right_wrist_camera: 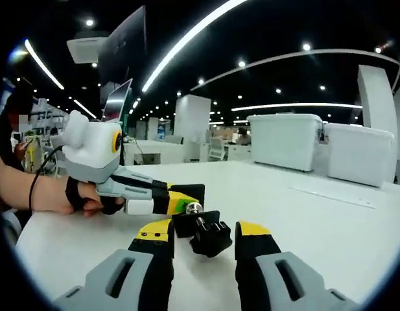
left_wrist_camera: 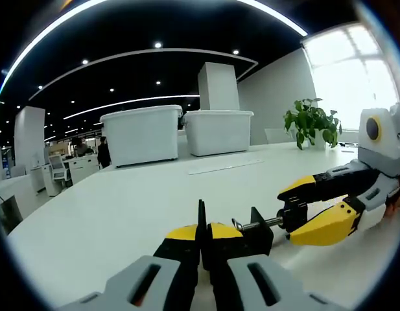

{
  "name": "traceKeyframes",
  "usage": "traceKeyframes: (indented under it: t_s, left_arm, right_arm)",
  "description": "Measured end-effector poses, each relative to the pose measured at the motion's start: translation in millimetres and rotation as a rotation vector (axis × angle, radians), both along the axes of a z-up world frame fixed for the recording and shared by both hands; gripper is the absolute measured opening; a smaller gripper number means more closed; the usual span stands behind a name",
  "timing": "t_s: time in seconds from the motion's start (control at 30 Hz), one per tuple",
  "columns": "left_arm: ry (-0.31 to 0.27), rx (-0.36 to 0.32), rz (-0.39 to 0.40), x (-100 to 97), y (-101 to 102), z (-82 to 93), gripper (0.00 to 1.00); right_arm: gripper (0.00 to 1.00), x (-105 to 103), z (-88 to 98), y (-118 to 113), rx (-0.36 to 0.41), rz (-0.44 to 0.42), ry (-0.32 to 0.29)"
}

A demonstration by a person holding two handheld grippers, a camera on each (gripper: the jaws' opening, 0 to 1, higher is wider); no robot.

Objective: Clamp the fixed fixture on the desktop, loosen the retaining clip, secure it to the edge of the desk, and tighten the retaining clip.

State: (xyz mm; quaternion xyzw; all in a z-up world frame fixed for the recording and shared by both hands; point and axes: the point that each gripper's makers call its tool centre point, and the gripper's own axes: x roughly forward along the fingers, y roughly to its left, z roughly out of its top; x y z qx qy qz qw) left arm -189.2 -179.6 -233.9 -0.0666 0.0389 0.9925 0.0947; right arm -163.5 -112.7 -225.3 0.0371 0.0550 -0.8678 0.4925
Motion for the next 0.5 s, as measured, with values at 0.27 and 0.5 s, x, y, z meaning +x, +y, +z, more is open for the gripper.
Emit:
traceKeyframes:
  t_s: [0.27, 0.5]
  left_arm:
    - [0.0, -0.002, 0.0, -0.1, 0, -0.3, 0.05]
    - [-0.002, -0.001, 0.0, -0.4, -1, -0.4, 0.05]
  right_arm:
    - [0.26, -17, 4.3, 11, -0.179, -0.009, -0.25]
    - [0.24, -7, -9.6, 2, -0.06, 0.004, -0.194]
